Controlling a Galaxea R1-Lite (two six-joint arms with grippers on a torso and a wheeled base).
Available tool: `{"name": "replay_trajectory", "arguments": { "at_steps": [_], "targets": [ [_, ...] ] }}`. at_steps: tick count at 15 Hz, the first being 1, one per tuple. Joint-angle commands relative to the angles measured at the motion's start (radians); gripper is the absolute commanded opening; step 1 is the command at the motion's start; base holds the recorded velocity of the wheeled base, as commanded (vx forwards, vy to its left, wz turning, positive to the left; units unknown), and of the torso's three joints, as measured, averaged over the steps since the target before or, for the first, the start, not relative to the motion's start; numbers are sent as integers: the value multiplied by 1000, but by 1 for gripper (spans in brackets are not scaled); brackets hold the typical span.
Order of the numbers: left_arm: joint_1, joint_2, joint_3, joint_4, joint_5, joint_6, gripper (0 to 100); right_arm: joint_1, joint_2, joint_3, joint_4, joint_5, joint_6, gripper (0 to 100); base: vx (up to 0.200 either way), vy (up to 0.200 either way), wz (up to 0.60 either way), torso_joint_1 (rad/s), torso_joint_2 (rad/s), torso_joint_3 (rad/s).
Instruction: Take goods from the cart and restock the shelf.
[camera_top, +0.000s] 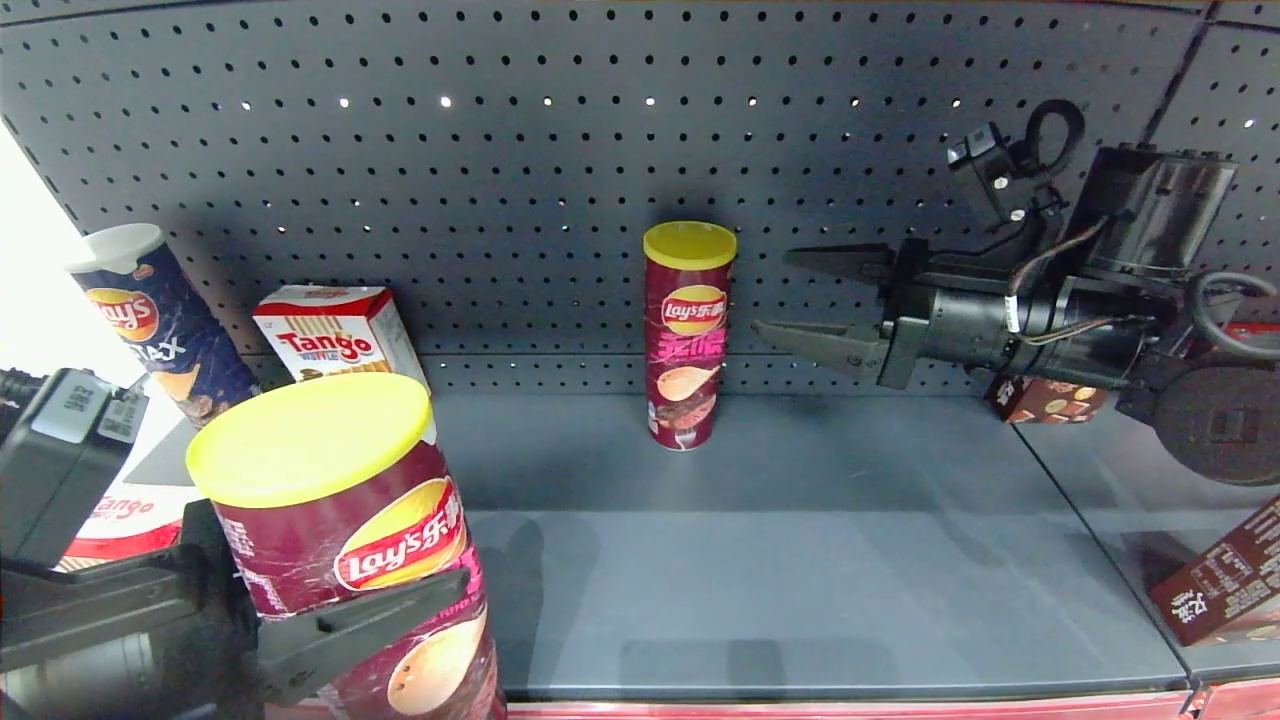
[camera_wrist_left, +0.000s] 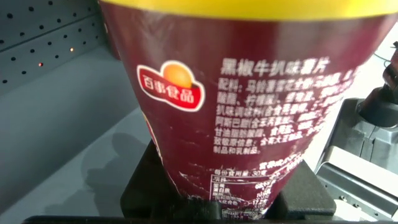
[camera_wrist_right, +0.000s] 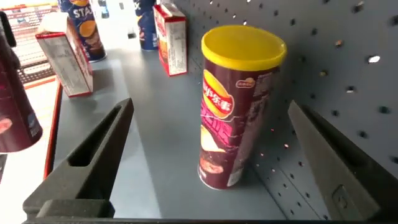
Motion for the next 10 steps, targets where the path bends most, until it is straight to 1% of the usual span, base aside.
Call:
{"name": "replay_trajectory", "arguments": {
  "at_steps": [1, 10],
  "targets": [
    [0, 5, -6, 0, -1, 0, 0, 7, 63, -36, 0, 0, -4, 100, 0, 0, 0, 0, 0, 0],
    [0, 5, -9, 0, -1, 0, 0, 6, 207, -97, -3, 2, -28, 100, 0, 0, 0, 0, 0, 0]
  ]
}}
